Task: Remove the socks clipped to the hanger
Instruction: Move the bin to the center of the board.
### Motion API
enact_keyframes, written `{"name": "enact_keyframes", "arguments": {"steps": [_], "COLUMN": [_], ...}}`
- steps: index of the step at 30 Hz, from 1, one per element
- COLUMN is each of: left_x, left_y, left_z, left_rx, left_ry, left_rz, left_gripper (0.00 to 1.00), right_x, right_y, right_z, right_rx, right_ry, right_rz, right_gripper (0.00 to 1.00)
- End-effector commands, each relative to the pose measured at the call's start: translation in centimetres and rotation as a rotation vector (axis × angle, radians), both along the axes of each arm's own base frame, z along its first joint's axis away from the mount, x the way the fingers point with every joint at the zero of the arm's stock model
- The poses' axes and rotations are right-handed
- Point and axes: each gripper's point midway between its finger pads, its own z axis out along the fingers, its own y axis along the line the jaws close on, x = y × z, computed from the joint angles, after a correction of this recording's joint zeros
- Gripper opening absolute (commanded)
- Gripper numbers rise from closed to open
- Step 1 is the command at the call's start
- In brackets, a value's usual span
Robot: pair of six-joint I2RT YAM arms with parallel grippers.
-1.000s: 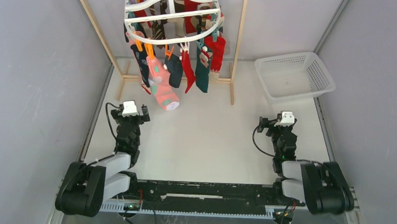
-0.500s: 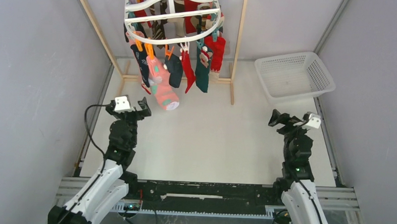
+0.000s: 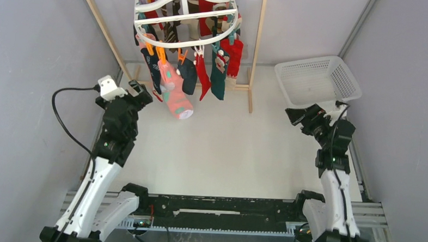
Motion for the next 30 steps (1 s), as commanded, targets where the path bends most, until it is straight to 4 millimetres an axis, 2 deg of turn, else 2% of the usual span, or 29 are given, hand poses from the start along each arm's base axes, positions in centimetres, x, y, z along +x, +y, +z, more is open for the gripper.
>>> {"name": "enact_keyframes", "arguments": {"steps": [1, 4, 5, 7, 10, 12, 14, 17, 24, 30], "left_x": [0.3, -0.4, -0.6, -0.5, -0.7, -1.0, -1.2, -1.9, -3.6, -3.9], "left_y": [2.5, 4.9, 5.2, 5.3, 4.7, 4.2, 3.6, 3.2, 2.4, 1.5], "left_z": [-1.5, -4.1, -4.9, -5.7, -6.2, -6.6, -7.1, -7.7, -7.2, -7.9], "left_rx": [-0.085, -0.214, -0.247, -0.273, -0.266, -0.272, -0.277, -0.294, -0.326, -0.35], "left_ry": [0.151, 0.243, 0.268, 0.285, 0.281, 0.278, 0.281, 0.272, 0.213, 0.242], "left_rz": [0.112, 0.221, 0.227, 0.188, 0.138, 0.109, 0.075, 0.056, 0.016, -0.022], "left_gripper": [1.0, 1.0, 1.0, 1.0, 1.0, 1.0, 1.0, 1.0, 1.0, 1.0], "right_x": [0.6, 2.6, 3.3, 4.3, 6.1, 7.5, 8.9, 11.0, 15.6, 18.0], "right_y": [4.1, 4.3, 3.8, 3.3, 1.5, 0.4, -0.6, -1.6, -1.6, -1.0], "right_z": [2.3, 1.3, 1.1, 1.5, 3.2, 4.0, 3.9, 2.9, 0.5, -2.3], "right_rx": [0.131, 0.019, -0.048, -0.193, -0.402, -0.493, -0.559, -0.591, -0.586, -0.628], "right_ry": [0.013, 0.126, 0.159, 0.172, 0.184, 0.212, 0.259, 0.312, 0.324, 0.372], "right_rz": [0.309, 0.247, 0.182, 0.085, -0.074, -0.139, -0.174, -0.2, -0.162, -0.141], "right_gripper": [1.0, 0.99, 0.99, 0.98, 0.96, 0.94, 0.93, 0.92, 0.89, 0.88]}}
